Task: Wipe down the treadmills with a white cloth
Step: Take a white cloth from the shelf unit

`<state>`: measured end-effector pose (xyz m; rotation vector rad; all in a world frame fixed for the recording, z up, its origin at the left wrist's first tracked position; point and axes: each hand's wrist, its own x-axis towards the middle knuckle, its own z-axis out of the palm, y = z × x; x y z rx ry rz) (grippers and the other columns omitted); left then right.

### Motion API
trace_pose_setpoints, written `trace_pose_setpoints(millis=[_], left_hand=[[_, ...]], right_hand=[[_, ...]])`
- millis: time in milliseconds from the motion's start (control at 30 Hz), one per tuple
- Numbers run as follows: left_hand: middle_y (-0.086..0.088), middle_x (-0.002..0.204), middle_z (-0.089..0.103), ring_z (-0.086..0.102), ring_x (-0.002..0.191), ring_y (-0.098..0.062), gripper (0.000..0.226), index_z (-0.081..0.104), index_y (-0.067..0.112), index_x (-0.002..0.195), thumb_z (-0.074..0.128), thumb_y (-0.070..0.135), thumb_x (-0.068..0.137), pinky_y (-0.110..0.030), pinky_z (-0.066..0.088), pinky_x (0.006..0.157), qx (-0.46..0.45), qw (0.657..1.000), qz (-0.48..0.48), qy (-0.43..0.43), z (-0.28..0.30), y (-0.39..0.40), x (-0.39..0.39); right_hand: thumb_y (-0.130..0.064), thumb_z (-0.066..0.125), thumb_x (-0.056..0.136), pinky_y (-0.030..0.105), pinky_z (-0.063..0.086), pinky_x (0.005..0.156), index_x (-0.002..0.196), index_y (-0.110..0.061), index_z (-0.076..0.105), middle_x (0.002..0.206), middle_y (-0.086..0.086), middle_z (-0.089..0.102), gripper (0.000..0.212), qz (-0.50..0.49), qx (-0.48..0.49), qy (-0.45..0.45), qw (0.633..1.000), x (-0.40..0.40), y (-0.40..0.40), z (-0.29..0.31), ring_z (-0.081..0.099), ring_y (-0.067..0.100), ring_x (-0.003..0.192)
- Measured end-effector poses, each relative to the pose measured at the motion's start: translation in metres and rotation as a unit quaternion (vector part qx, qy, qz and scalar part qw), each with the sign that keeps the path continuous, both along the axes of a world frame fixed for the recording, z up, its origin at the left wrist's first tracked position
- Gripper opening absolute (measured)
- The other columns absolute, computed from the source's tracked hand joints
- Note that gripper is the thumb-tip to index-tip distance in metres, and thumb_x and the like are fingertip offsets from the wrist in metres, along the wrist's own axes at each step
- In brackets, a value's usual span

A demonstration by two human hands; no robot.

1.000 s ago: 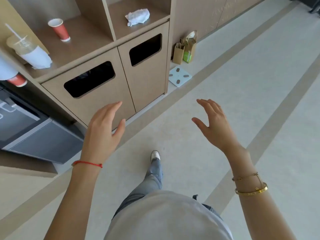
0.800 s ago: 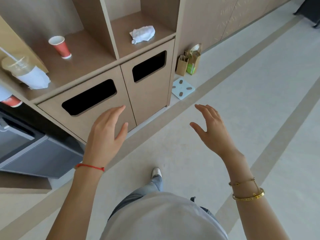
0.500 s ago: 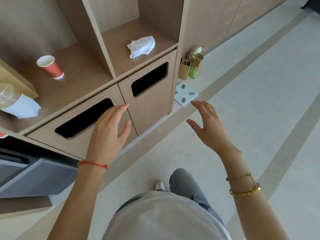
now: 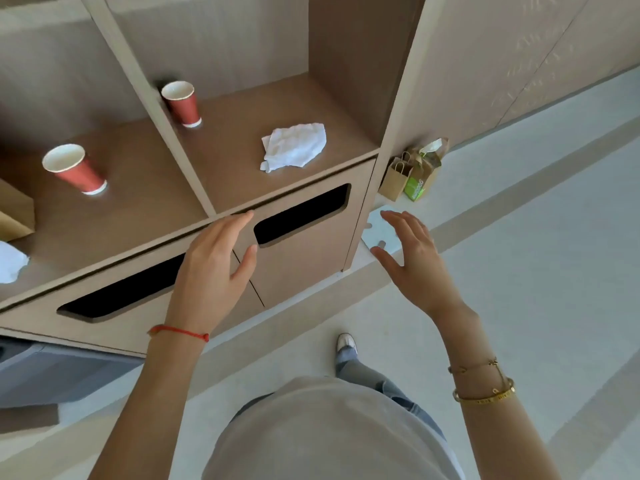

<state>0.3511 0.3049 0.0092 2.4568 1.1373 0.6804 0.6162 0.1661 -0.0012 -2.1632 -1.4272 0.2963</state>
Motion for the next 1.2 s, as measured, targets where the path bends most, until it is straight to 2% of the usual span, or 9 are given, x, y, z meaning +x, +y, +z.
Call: trace_pose_setpoints(millis=[100,233,333,433,600,767,933,1067,1200], left_hand=[[0.002,0.134,0.057,0.051,0.123,-0.012,0.044,0.05,0.019,0.14,0.056,0.023,0.097,-0.009,0.027,0.104,-0.001,0.999,0.042,-0.01,0.001,0.013,0.035],[0.001,0.134,0.057,0.051,0.123,-0.014,0.044,0.049,0.021,0.141,0.056,0.024,0.097,-0.015,0.031,0.105,0.004,0.995,0.094,-0.02,0.001,0.03,0.071],[-0.002,0.134,0.057,0.052,0.123,-0.018,0.044,0.05,0.02,0.14,0.056,0.022,0.096,-0.026,0.038,0.105,0.0,0.99,0.138,-0.024,0.001,0.041,0.086],[-0.004,0.134,0.057,0.053,0.124,-0.02,0.045,0.051,0.018,0.14,0.058,0.017,0.095,-0.028,0.04,0.106,-0.006,0.986,0.166,-0.025,-0.001,0.052,0.096],[-0.006,0.132,0.058,0.055,0.122,-0.022,0.044,0.052,0.014,0.139,0.058,0.017,0.095,-0.031,0.043,0.105,-0.013,0.978,0.206,-0.023,-0.011,0.079,0.106],[-0.008,0.131,0.057,0.054,0.121,-0.022,0.045,0.05,0.014,0.14,0.057,0.017,0.095,-0.03,0.041,0.105,-0.024,0.976,0.218,-0.011,-0.027,0.115,0.108],[-0.01,0.131,0.058,0.054,0.122,-0.026,0.044,0.05,0.011,0.14,0.056,0.017,0.097,-0.038,0.043,0.107,-0.028,0.976,0.218,0.012,-0.046,0.149,0.113],[-0.011,0.128,0.059,0.055,0.119,-0.028,0.043,0.052,0.008,0.138,0.057,0.013,0.096,-0.043,0.046,0.103,-0.03,0.978,0.204,0.031,-0.065,0.172,0.118],[-0.009,0.13,0.06,0.055,0.121,-0.028,0.043,0.053,0.008,0.137,0.057,0.014,0.095,-0.045,0.045,0.104,-0.043,0.976,0.207,0.051,-0.085,0.191,0.124]], right_hand=[[-0.032,0.06,0.094,0.047,0.034,0.114,0.144,-0.016,0.041,0.145,0.003,0.045,0.056,0.043,0.009,0.002,0.999,0.042,0.035,0.004,0.038,0.024,0.137],[-0.029,0.061,0.095,0.035,0.036,0.111,0.143,-0.013,0.043,0.142,0.004,0.047,0.054,0.116,0.025,-0.02,0.993,0.087,0.086,0.009,0.042,0.022,0.134],[-0.025,0.061,0.095,0.035,0.04,0.109,0.14,-0.01,0.045,0.139,0.006,0.048,0.051,0.169,0.034,-0.004,0.985,0.106,0.121,0.01,0.043,0.023,0.131],[-0.023,0.061,0.095,0.033,0.04,0.106,0.139,-0.009,0.045,0.136,0.006,0.05,0.049,0.208,0.041,0.0,0.977,0.119,0.156,0.009,0.045,0.023,0.128],[-0.022,0.061,0.095,0.037,0.042,0.105,0.143,-0.012,0.042,0.139,0.004,0.048,0.052,0.24,0.033,0.006,0.97,0.126,0.207,-0.002,0.042,0.022,0.128],[-0.024,0.06,0.095,0.04,0.037,0.11,0.145,-0.014,0.04,0.144,0.004,0.043,0.055,0.255,0.008,0.019,0.967,0.127,0.252,-0.019,0.037,0.022,0.134],[-0.031,0.063,0.094,0.044,0.033,0.113,0.146,-0.011,0.038,0.152,0.01,0.034,0.061,0.262,-0.024,-0.025,0.964,0.125,0.296,-0.035,0.03,0.028,0.139],[-0.04,0.06,0.093,0.047,0.027,0.117,0.147,-0.015,0.035,0.154,0.008,0.029,0.065,0.26,-0.043,-0.06,0.963,0.123,0.332,-0.049,0.021,0.027,0.143],[-0.044,0.062,0.09,0.049,0.02,0.118,0.148,-0.017,0.033,0.153,0.009,0.029,0.07,0.275,-0.067,-0.097,0.954,0.124,0.363,-0.064,0.023,0.03,0.141]])
